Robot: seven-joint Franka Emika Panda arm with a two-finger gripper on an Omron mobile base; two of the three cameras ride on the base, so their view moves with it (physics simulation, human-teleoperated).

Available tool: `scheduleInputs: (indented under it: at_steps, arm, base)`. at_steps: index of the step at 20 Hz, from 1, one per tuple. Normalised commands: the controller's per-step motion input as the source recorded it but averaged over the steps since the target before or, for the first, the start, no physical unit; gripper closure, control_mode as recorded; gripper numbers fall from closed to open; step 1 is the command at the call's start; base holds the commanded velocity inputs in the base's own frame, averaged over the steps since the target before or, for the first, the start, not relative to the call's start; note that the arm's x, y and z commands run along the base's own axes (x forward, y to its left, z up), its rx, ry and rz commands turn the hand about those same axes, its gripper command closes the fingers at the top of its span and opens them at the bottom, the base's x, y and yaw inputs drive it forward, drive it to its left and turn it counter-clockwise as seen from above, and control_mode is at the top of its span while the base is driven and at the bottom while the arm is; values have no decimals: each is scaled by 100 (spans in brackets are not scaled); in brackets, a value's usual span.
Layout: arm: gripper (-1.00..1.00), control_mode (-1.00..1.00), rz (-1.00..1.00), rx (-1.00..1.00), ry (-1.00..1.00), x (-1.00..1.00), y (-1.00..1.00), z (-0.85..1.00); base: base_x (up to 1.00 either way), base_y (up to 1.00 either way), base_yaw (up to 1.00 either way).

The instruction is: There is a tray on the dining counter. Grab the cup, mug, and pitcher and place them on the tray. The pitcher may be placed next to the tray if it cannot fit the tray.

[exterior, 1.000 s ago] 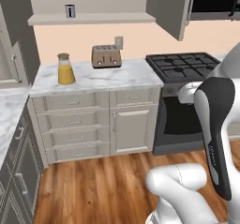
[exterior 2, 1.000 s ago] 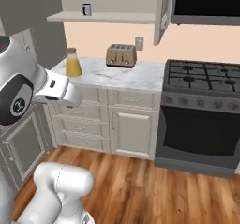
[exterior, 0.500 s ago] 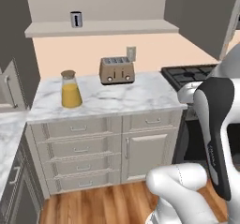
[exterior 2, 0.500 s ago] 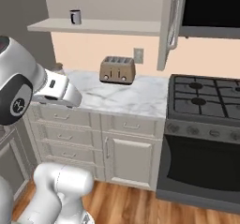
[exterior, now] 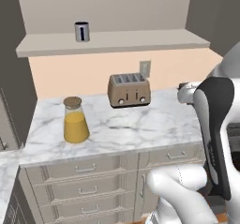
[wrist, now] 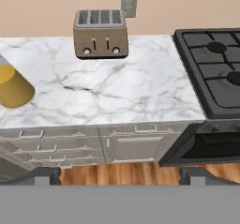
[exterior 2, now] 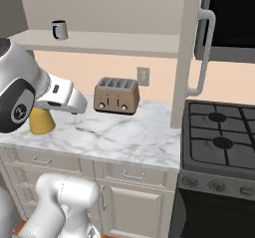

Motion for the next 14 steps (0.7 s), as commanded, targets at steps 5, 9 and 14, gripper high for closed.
scheduleInputs:
  at_steps: [5, 9, 14]
  arm:
    - [-100, 100, 0, 0, 0, 0, 0, 0]
    - [-100, 100, 0, 0, 0, 0, 0, 0]
    - [-100, 100, 0, 0, 0, 0, 0, 0]
  base:
    - [65, 24, -6]
    - [16, 16, 0]
    - [16, 38, 0]
